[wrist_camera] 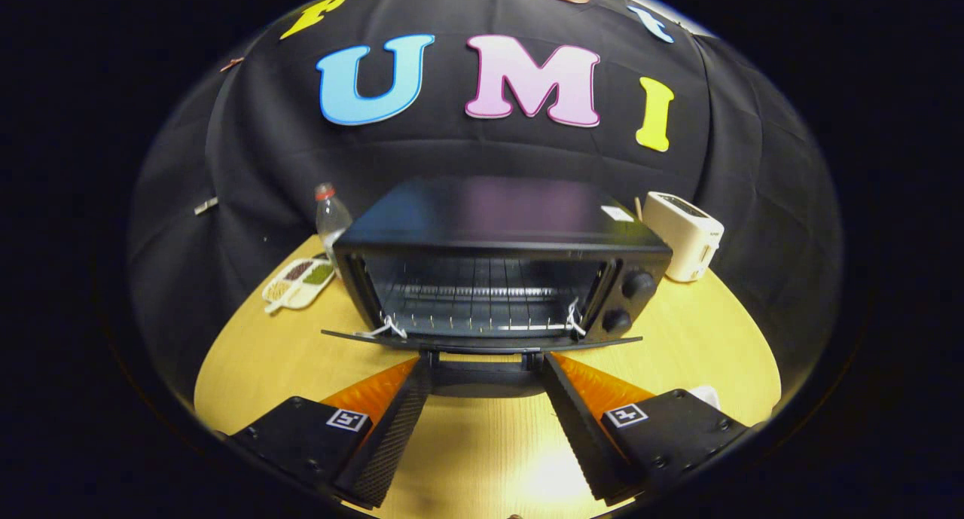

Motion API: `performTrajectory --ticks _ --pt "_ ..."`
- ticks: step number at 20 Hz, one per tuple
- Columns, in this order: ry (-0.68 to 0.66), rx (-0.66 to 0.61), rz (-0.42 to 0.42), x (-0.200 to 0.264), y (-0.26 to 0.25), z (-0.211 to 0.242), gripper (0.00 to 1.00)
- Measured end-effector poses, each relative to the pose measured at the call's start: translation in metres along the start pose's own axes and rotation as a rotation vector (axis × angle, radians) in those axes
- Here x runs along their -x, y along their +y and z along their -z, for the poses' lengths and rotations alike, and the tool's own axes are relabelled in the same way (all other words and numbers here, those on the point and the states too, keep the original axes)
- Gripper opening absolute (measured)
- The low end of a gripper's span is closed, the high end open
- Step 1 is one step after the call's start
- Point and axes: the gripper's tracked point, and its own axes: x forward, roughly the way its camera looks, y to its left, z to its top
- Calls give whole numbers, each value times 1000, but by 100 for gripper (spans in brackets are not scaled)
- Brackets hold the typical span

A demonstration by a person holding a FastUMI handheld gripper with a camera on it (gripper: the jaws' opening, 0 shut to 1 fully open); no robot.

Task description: Open the toaster oven, put the food inside, and close the toaster oven door.

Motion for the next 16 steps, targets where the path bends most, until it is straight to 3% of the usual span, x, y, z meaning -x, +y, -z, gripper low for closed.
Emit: performTrajectory --ticks 2,6,9,13,16 --pt "81 -63 -27 7 5 31 100" --pt "98 -13 -10 28 -10 51 99" --pt "135 -52 -19 40 -14 68 100" --pt "99 -80 -46 68 -25 61 100" --pt "52 -161 -61 99 -68 38 99"
